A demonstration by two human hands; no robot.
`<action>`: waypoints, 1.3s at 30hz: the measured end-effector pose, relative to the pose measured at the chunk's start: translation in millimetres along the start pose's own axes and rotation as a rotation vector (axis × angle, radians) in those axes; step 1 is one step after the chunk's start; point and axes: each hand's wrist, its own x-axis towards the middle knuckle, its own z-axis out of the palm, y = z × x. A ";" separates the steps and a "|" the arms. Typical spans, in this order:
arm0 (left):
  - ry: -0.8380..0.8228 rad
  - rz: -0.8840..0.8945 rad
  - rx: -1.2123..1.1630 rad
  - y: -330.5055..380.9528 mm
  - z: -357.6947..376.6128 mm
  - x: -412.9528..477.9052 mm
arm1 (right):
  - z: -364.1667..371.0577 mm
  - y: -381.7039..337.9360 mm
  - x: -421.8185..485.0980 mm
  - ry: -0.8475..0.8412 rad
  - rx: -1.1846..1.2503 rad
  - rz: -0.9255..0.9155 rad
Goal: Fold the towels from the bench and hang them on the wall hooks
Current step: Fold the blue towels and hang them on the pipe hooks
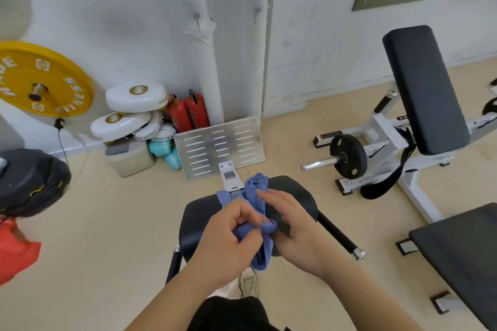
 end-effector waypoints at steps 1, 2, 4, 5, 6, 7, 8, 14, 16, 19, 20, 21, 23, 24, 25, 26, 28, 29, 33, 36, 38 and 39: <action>-0.005 0.012 0.011 5.6 -4.8 8.6 | -9.0 -3.4 9.8 -0.025 -0.049 -0.016; -0.001 0.025 0.023 10.3 -9.2 18.3 | -17.9 -7.0 19.2 -0.050 -0.088 -0.008; 0.024 0.047 0.038 18.1 -18.1 38.3 | -33.3 -16.1 33.3 -0.082 -0.129 0.041; 0.031 0.062 0.041 22.7 -22.5 48.6 | -39.4 -19.7 39.0 -0.075 -0.109 0.064; 0.038 0.086 0.042 26.1 -26.8 59.8 | -45.8 -22.8 45.6 -0.058 -0.067 0.066; 0.048 0.108 0.051 28.9 -30.9 72.0 | -52.3 -24.5 54.0 -0.035 -0.022 0.045; 0.068 0.122 0.059 30.1 -34.6 84.4 | -58.7 -26.5 63.3 -0.012 0.020 0.008; 0.307 0.110 0.118 34.6 -56.3 120.0 | -88.1 -40.9 113.6 -0.075 0.068 0.016; 0.410 0.103 0.092 40.1 -64.6 122.9 | -101.4 -39.8 130.2 -0.185 -0.034 0.040; 0.565 0.092 0.095 44.9 -78.3 120.9 | -121.1 -29.6 149.8 -0.303 -0.167 0.070; 0.610 0.090 0.105 45.9 -82.8 118.0 | -126.1 -27.4 153.9 -0.320 -0.198 0.072; 0.654 0.087 0.119 46.5 -86.9 114.3 | -130.3 -26.9 156.9 -0.330 -0.216 0.070; 0.745 0.075 0.146 46.6 -95.1 106.7 | -138.6 -26.0 163.2 -0.332 -0.214 0.058; 0.793 0.062 0.155 44.9 -100.2 103.7 | -142.7 -25.2 167.6 -0.330 -0.219 0.050; 0.837 0.043 0.168 41.7 -106.5 100.6 | -146.2 -24.8 172.2 -0.319 -0.241 0.036; 0.867 0.015 0.190 36.8 -113.7 97.8 | -148.7 -25.1 176.7 -0.302 -0.253 0.019; 0.890 -0.063 0.254 22.8 -128.7 94.5 | -150.4 -28.8 185.3 -0.238 -0.202 0.000; 0.889 -0.112 0.271 14.5 -135.7 95.3 | -149.6 -33.2 189.8 -0.188 -0.171 -0.011; 0.867 -0.264 0.174 4.7 -159.5 108.2 | -145.1 -70.8 209.3 -0.006 0.018 -0.051; 0.892 -0.181 0.109 28.8 -176.7 115.5 | -149.8 -108.1 217.1 0.184 0.114 -0.120; 0.929 -0.066 0.080 51.7 -186.5 116.1 | -158.1 -130.9 213.4 0.262 0.206 -0.154; 0.949 -0.012 0.073 62.1 -189.9 114.2 | -162.6 -138.4 209.6 0.291 0.237 -0.181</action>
